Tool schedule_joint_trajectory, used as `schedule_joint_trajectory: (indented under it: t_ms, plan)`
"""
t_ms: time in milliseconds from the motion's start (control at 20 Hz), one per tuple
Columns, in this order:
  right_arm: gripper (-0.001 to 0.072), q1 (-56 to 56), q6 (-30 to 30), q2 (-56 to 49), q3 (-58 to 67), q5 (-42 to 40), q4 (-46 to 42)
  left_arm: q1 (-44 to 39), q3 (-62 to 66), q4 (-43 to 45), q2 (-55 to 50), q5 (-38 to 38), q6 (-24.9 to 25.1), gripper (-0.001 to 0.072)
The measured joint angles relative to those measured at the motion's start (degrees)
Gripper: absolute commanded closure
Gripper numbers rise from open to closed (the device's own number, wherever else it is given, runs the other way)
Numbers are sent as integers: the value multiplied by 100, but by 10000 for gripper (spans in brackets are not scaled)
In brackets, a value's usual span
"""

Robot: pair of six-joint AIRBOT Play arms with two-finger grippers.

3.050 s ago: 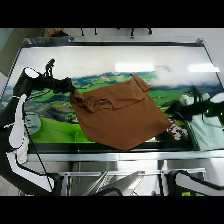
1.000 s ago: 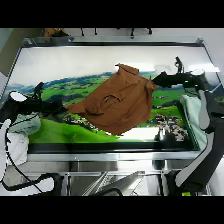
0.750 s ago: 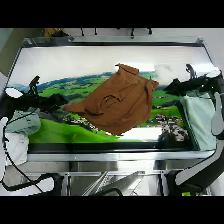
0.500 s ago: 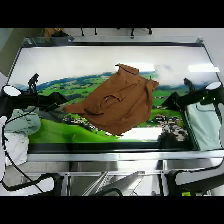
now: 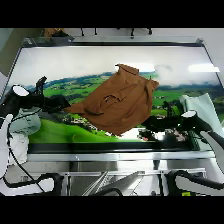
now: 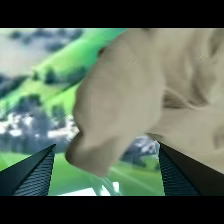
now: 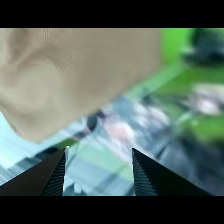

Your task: Fold the shirts.

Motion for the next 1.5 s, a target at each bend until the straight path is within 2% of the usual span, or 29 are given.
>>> schedule_joint_trajectory:
  t_ms: [100,150,200,300,350,400,650,850,1000,1200,1350,1500]
  plan:
    - [252,337,-310,-181,-87,-313,612,-24,0,-44,-229,22,-15,2]
    - [288,501,-518,-302,-109,-448,981,-31,0,-127,-328,42,-15,117]
    - [398,645,-763,-424,-118,-577,1320,-35,0,-240,-422,81,-11,270]
    - [524,855,-1200,-629,-105,-807,1882,-42,0,-422,-564,162,37,450]
    - [624,925,-1368,-695,-83,-890,2076,-42,0,-481,-625,201,57,587]
    - [689,979,-1502,-750,-52,-988,2240,-42,0,-535,-673,214,76,691]
    - [687,1069,-1779,-492,90,-1016,2732,-42,210,-632,-772,203,122,695]
    - [688,772,-1805,444,649,-920,2811,2,1003,-898,-216,-116,131,695]
    - [688,118,-1716,1123,1895,-557,2835,258,1867,-1762,566,-153,39,695]
    - [688,-896,-1211,1390,4284,70,2874,785,3023,-3099,1801,295,-116,694]
    - [689,-1394,-658,1246,5984,372,2903,1139,3670,-3510,2688,721,-278,694]
    - [688,-1591,-109,1034,7077,691,2929,1478,4019,-3637,3440,1051,-367,694]
